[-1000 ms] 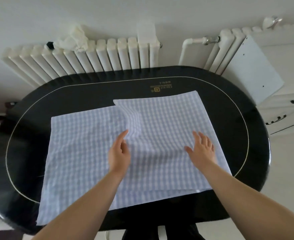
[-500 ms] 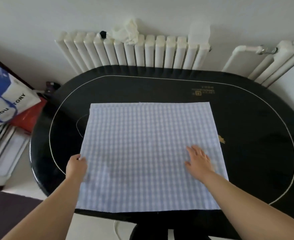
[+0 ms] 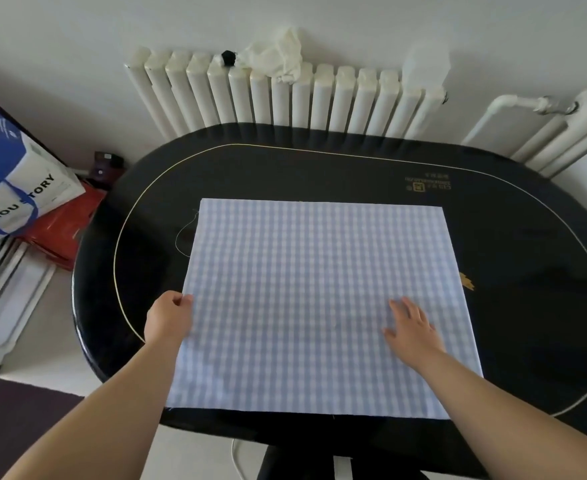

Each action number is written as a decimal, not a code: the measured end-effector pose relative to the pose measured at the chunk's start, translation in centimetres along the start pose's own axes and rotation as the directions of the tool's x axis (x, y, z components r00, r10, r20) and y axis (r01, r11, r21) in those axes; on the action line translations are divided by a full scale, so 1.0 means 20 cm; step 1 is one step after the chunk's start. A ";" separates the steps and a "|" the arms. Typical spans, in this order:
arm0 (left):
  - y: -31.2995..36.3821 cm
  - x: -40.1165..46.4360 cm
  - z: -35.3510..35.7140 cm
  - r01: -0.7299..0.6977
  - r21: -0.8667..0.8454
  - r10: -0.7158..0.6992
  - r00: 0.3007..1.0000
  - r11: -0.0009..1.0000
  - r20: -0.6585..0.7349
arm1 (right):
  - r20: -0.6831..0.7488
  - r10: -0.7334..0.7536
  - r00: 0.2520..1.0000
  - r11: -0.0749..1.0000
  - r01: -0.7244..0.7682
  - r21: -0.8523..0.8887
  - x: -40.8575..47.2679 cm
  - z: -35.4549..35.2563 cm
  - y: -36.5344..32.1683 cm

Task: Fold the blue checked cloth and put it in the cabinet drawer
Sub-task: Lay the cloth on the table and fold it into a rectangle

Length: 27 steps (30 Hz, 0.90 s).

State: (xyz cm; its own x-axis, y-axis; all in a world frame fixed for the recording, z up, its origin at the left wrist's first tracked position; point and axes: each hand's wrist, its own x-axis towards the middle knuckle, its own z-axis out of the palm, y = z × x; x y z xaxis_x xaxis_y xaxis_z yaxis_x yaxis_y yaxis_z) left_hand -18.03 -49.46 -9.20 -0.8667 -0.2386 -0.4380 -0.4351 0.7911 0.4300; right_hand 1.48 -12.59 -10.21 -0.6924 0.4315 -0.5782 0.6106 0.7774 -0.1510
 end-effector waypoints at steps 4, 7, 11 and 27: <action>-0.01 0.06 0.01 0.055 0.083 -0.056 0.998 0.995 0.013 | 0.041 0.011 0.999 1.000 -0.011 -0.010 -0.01 0.01 -0.03; -0.02 0.07 0.03 0.055 0.045 -0.056 0.998 0.997 0.033 | 0.120 0.001 0.993 0.999 0.005 -0.047 -0.02 0.01 -0.03; -0.02 0.10 0.05 0.068 -0.004 -0.068 0.998 0.998 0.004 | 0.170 -0.036 0.985 0.994 0.052 -0.091 -0.02 0.01 -0.03; 0.08 0.18 0.06 0.228 0.134 -0.253 0.945 0.964 0.209 | 0.257 -0.432 0.864 0.811 0.497 -0.309 -0.07 0.13 -0.26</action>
State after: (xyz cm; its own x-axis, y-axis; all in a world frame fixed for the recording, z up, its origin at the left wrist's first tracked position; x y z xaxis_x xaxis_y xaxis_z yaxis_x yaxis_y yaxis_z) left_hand -21.68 -48.43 -10.99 -0.6581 -0.3078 -0.6871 -0.5847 0.7839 0.2089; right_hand 0.24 -18.39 -10.72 -0.7639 -0.0806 -0.6403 0.0320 0.9862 -0.1624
